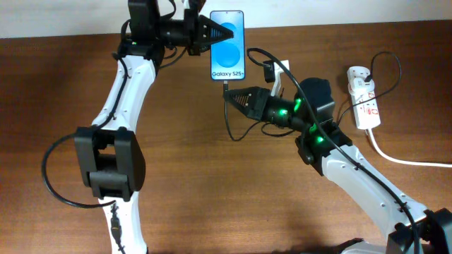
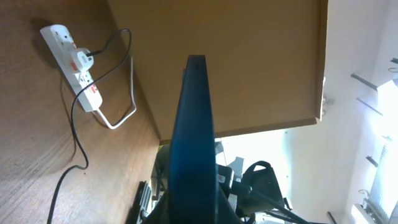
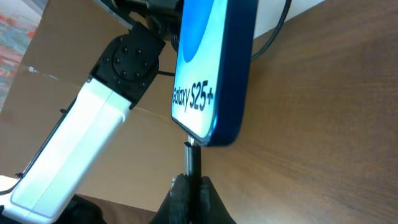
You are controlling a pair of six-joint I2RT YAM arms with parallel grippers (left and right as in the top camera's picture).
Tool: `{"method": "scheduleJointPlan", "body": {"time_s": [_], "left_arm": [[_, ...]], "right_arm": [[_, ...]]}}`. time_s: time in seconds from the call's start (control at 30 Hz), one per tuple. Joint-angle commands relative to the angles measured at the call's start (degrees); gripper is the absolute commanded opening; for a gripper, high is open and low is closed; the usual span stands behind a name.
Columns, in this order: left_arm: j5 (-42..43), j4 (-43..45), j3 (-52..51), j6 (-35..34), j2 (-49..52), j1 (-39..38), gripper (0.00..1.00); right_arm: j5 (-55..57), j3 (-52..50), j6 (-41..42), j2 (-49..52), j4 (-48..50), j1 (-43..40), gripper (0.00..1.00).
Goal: Plug charger to phone and switch on socket
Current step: 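Push the plug up into the phone port with the right gripper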
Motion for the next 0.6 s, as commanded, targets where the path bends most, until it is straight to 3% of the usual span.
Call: {"method": "scheduleJointPlan", "body": {"time_s": [0.0,0.57], "left_arm": [[2.5,0.3,1.0,-0.5,-2.2,-1.2,0.00],[2.7,0.3,1.0,-0.5,-2.2,-1.2,0.00]], "right_arm": [[1.9,0.4,-0.8,0.1,0.7,-0.2,0.04],[-0.1,0.4,-0.7,0.1,1.3,-3.8,0.04]]}}
